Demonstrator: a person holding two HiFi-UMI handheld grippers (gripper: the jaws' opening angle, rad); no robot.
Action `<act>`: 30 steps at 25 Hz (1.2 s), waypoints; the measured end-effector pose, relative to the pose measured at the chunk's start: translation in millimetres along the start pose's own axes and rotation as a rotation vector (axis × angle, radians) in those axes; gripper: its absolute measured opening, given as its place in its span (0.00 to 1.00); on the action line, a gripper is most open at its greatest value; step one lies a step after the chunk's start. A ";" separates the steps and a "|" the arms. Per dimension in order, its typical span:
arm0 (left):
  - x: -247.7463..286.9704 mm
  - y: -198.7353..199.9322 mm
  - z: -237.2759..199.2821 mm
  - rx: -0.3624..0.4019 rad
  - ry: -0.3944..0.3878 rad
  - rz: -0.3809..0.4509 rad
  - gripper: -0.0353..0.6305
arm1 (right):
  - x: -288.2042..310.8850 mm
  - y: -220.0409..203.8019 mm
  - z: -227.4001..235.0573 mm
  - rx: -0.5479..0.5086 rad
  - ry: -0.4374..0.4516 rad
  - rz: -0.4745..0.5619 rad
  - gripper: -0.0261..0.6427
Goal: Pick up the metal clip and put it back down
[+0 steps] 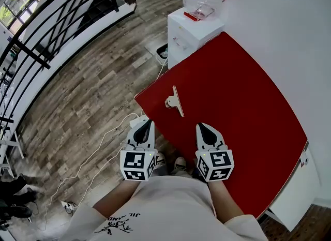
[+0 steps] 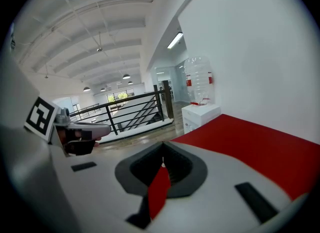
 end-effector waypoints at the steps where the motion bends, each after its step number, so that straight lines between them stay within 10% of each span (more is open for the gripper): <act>1: 3.9 0.1 -1.0 0.000 -0.001 -0.005 0.06 | 2.5 0.9 1.2 -0.004 -0.002 -0.002 0.05; 22: 156.3 -65.1 -23.3 -0.073 -0.084 -0.161 0.07 | 85.7 -34.8 31.8 0.040 -0.011 -0.081 0.05; 30: 219.6 -99.1 -31.9 -0.206 -0.156 -0.245 0.29 | 100.2 -64.0 39.7 0.085 -0.014 -0.130 0.05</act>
Point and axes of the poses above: the fingertips, and each gripper's own axes: x forward along the fingers, z to its right, y out of its top, the point moved 10 cm from there along -x, backward along the fingers, and after that the axes turned 8 degrees about -z, right-handed, at the moved point
